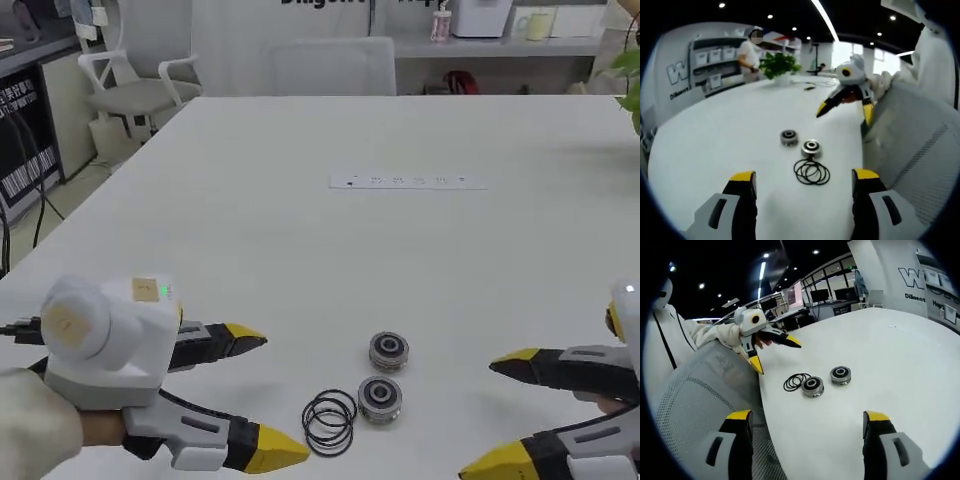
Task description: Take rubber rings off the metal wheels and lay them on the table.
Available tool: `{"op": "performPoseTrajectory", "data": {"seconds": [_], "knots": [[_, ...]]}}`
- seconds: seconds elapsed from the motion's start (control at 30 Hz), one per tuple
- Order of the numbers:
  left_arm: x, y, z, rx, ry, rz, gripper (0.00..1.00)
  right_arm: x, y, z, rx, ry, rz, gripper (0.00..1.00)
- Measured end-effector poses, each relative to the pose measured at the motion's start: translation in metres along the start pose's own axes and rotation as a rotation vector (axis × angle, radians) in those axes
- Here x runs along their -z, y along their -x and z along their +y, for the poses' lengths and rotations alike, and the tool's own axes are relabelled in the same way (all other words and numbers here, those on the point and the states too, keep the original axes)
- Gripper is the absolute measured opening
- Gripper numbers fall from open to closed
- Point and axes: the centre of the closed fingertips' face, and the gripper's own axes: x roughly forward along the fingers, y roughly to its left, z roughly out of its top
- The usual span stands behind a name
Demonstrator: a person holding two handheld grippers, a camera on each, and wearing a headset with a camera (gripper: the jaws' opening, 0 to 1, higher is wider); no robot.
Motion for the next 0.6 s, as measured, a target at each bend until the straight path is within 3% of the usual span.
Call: {"op": "performPoseTrajectory", "data": {"seconds": [0.2, 0.4, 0.6], "knots": [[0.005, 0.0, 0.003, -0.008, 0.02, -0.008, 0.79, 0.009, -0.002, 0.002, -0.007, 0.016, 0.041, 0.87], [0.011, -0.003, -0.002, 0.004, 0.003, 0.017, 0.79, 0.013, -0.002, 0.002, -0.003, 0.013, 0.05, 0.86], [0.012, -0.004, 0.0, -0.006, 0.025, 0.009, 0.8, 0.021, -0.004, -0.001, -0.004, 0.0, 0.068, 0.86]]}}
